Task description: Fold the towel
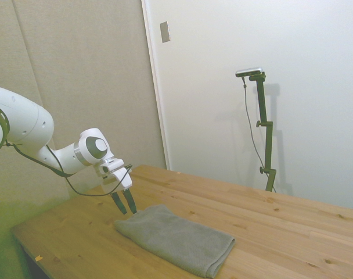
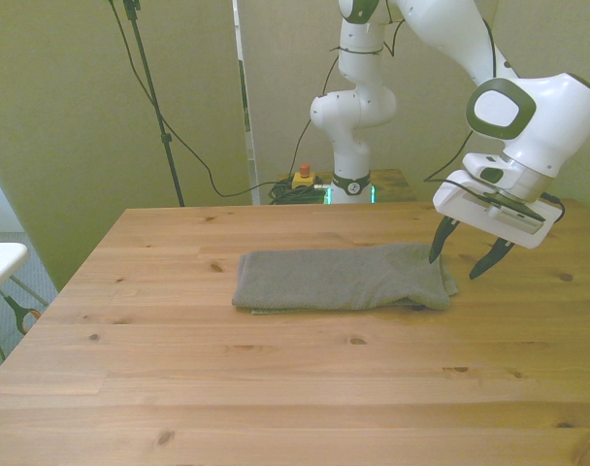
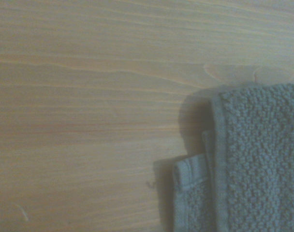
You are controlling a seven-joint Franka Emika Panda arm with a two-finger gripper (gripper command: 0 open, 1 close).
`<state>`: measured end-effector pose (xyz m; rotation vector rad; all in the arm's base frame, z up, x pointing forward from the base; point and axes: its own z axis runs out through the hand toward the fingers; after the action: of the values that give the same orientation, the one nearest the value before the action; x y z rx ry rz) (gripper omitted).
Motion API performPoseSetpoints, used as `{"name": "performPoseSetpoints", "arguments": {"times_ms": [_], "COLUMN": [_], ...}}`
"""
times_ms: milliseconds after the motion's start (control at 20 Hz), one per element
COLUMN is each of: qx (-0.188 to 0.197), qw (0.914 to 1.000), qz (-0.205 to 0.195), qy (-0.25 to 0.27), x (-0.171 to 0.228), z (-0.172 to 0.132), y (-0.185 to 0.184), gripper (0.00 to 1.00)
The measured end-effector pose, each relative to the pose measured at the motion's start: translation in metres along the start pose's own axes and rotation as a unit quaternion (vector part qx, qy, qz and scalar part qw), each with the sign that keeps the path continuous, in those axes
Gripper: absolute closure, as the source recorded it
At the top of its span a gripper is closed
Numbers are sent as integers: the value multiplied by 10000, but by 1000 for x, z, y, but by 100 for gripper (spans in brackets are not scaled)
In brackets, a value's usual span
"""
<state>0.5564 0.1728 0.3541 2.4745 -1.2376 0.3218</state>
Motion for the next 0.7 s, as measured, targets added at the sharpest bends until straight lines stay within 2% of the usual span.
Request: {"name": "performPoseSetpoints", "arguments": {"times_ms": [700], "qx": [-453], "qw": [9986], "qz": [138], "qy": [224], "x": [29], "z": [25], "y": [18], "gripper": [0]}}
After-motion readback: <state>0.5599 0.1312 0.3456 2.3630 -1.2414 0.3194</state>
